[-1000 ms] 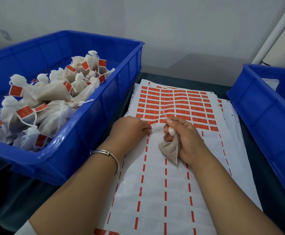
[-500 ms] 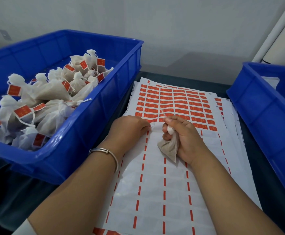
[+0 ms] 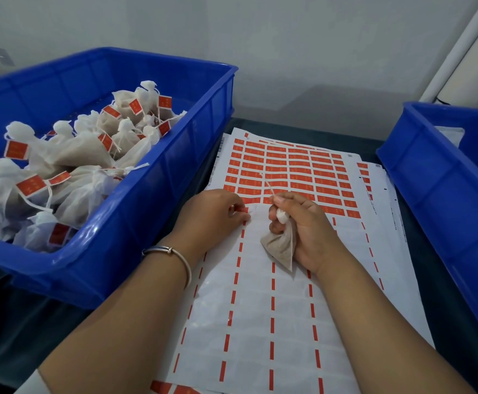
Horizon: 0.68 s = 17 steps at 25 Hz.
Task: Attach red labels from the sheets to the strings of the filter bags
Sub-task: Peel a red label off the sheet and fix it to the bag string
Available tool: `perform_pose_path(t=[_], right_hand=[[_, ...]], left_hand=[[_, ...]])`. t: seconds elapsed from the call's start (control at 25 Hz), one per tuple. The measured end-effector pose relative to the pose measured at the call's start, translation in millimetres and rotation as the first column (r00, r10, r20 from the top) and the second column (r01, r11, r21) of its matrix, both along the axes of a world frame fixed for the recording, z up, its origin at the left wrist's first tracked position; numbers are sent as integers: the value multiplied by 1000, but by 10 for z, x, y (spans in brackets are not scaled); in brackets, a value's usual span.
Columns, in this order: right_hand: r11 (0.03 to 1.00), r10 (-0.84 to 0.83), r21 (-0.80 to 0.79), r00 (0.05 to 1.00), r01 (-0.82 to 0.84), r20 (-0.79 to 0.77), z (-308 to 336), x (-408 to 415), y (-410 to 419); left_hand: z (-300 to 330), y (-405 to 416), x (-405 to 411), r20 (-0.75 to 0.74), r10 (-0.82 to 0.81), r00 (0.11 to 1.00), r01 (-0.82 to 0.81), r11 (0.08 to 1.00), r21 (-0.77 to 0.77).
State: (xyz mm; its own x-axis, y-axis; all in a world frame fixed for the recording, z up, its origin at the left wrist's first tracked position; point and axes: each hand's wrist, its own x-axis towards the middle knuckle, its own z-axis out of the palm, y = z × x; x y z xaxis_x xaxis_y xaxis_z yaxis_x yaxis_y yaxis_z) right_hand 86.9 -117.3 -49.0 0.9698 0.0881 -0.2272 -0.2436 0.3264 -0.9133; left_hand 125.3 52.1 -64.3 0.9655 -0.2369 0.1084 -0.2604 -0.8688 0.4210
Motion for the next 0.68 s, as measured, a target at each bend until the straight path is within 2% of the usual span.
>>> perform_pose_path(t=[0.16, 0.28, 0.4, 0.52, 0.68], right_hand=[[1000, 0, -1, 1000, 0, 10, -2, 8, -1], [1000, 9, -3, 1000, -9, 16, -12, 1, -3], [1000, 6, -29, 999, -4, 36, -11, -5, -2], [993, -56, -103, 998, 60, 36, 0, -3, 22], [969, -114, -211, 991, 127, 71, 26, -21, 24]], left_hand=[[-43, 3, 26, 64, -20, 998, 18, 1000, 25], [-93, -6, 53, 65, 38, 997, -36, 999, -28], [-103, -27, 57, 59, 132, 989, -120, 976, -180], [-52, 6, 57, 22, 259, 966, -234, 903, -360], [8, 24, 38, -6, 361, 932, -325, 831, -451]])
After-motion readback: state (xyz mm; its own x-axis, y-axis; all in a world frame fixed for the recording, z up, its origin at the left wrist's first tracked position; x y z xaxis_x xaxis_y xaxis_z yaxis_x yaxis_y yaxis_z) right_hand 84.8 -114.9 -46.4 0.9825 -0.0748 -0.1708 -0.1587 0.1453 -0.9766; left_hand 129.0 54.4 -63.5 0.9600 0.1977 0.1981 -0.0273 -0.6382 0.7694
